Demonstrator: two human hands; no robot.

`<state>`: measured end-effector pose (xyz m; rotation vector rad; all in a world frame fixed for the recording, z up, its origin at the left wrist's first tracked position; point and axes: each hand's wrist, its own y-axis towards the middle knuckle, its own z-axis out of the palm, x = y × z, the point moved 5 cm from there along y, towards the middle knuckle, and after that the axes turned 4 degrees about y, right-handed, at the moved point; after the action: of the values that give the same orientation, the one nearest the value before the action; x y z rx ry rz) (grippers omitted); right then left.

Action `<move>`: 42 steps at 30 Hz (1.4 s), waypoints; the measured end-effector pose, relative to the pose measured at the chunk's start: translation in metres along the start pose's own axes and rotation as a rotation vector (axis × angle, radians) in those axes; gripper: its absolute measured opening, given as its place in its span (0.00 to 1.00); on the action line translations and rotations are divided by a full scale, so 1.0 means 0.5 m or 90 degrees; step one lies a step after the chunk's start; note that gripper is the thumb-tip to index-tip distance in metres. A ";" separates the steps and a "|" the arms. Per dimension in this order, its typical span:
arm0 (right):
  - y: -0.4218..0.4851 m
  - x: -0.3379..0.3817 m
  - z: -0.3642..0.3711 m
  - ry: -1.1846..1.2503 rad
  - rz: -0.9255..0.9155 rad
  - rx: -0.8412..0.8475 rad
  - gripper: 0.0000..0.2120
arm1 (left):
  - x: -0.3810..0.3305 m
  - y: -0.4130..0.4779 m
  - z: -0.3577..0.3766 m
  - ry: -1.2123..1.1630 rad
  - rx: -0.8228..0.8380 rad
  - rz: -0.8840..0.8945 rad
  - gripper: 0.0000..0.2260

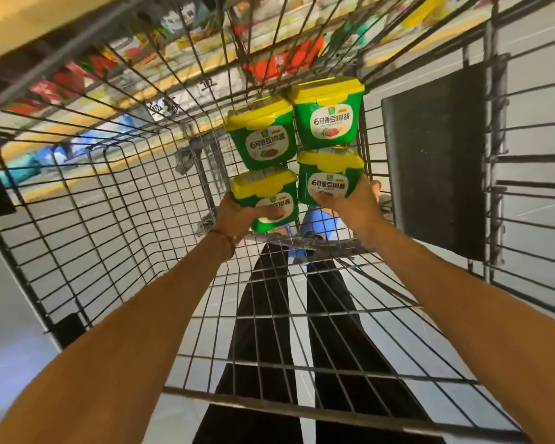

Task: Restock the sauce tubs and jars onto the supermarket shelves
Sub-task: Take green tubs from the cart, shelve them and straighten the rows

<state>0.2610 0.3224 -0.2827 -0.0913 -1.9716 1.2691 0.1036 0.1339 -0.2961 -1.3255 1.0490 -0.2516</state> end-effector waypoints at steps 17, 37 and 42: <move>0.018 0.005 0.023 0.166 0.075 0.158 0.35 | -0.022 0.012 -0.020 0.003 0.069 0.046 0.24; -0.221 0.097 0.006 0.076 0.040 0.102 0.36 | -0.070 -0.232 -0.111 0.040 0.040 0.120 0.37; -0.328 0.163 -0.005 0.053 -0.043 0.156 0.42 | -0.089 -0.355 -0.145 -0.024 -0.002 0.163 0.38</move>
<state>0.2600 0.2783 -0.1050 0.0428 -1.7212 1.4278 0.0960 0.0644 -0.1120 -1.1795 1.1740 -0.0335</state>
